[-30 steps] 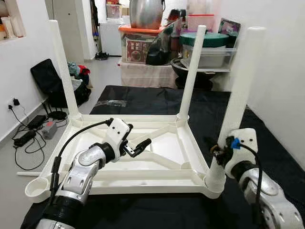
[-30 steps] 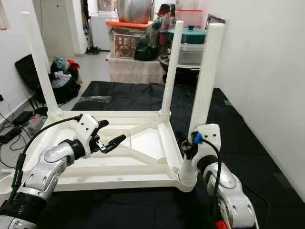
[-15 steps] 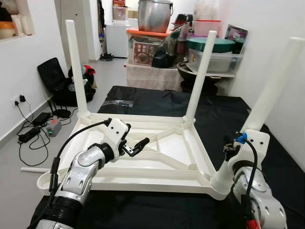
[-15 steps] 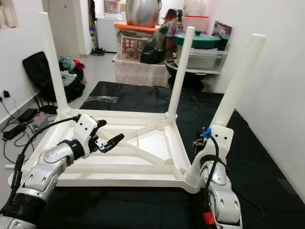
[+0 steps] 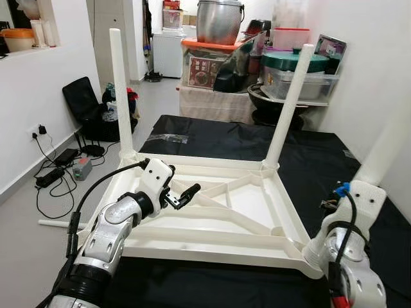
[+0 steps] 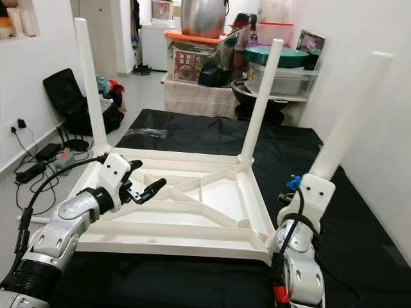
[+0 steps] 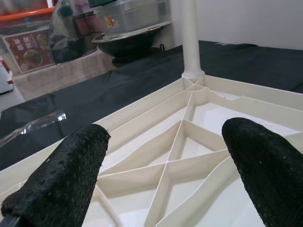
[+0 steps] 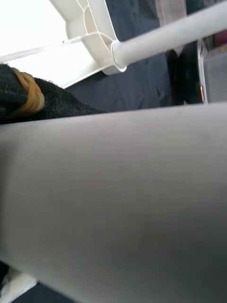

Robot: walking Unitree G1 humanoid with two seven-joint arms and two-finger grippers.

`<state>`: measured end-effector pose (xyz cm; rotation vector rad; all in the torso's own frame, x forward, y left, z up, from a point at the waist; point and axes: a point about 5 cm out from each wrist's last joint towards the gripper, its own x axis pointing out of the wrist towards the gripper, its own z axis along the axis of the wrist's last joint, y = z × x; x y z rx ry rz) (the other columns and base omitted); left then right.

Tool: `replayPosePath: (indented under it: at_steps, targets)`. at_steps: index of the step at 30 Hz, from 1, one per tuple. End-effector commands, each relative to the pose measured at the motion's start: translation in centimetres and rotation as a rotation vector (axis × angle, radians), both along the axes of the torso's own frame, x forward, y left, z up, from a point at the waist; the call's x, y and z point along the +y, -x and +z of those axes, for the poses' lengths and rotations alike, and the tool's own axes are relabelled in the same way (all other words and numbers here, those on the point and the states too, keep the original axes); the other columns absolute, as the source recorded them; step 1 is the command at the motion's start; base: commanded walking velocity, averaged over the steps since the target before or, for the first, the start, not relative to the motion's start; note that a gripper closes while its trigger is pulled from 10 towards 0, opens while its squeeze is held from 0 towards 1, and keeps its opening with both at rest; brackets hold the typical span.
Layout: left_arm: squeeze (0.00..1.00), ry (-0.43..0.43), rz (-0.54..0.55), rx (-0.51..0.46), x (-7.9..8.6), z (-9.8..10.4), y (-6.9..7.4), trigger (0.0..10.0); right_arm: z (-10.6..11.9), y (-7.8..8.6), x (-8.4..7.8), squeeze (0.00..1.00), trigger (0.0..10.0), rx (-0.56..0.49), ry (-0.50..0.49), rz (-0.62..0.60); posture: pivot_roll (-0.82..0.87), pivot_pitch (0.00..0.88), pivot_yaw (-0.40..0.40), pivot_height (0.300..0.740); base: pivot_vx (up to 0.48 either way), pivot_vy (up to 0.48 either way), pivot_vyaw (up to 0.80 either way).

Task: Building children table

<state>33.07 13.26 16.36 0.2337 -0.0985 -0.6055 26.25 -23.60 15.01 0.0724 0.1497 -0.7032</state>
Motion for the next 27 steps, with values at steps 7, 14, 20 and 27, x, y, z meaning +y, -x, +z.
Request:
replayPosePath:
  at_steps: [7, 14, 20, 27]
  targets:
    - [0.00, -0.003, 0.016, 0.002, 0.1, -0.2, -0.2, 10.0, -2.9, 1.7, -1.5, 0.00, 10.0, 0.123, -0.042, -0.145, 0.02, 0.000, -0.037, 0.740, 0.000, 0.000, 0.00]
    - [0.00, -0.005, 0.026, -0.003, 0.2, -0.2, -0.2, 10.0, -2.1, 1.9, -1.6, 0.00, 10.0, 0.083, 0.019, -0.169, 0.02, 0.000, -0.037, 0.740, 0.000, 0.000, 0.00]
    - [0.00, -0.005, 0.022, -0.003, 0.0, -0.3, -0.3, 10.0, -1.9, 1.2, -0.9, 0.00, 10.0, 0.044, 0.018, -0.077, 0.03, 0.000, -0.035, 0.740, 0.000, 0.000, 0.00]
    - [0.00, -0.007, 0.013, 0.000, -0.1, -0.3, -0.3, 10.0, 0.5, -1.2, 0.9, 0.00, 10.0, -0.097, 0.068, 0.242, 0.02, 0.000, -0.029, 0.740, 0.000, 0.000, 0.00]
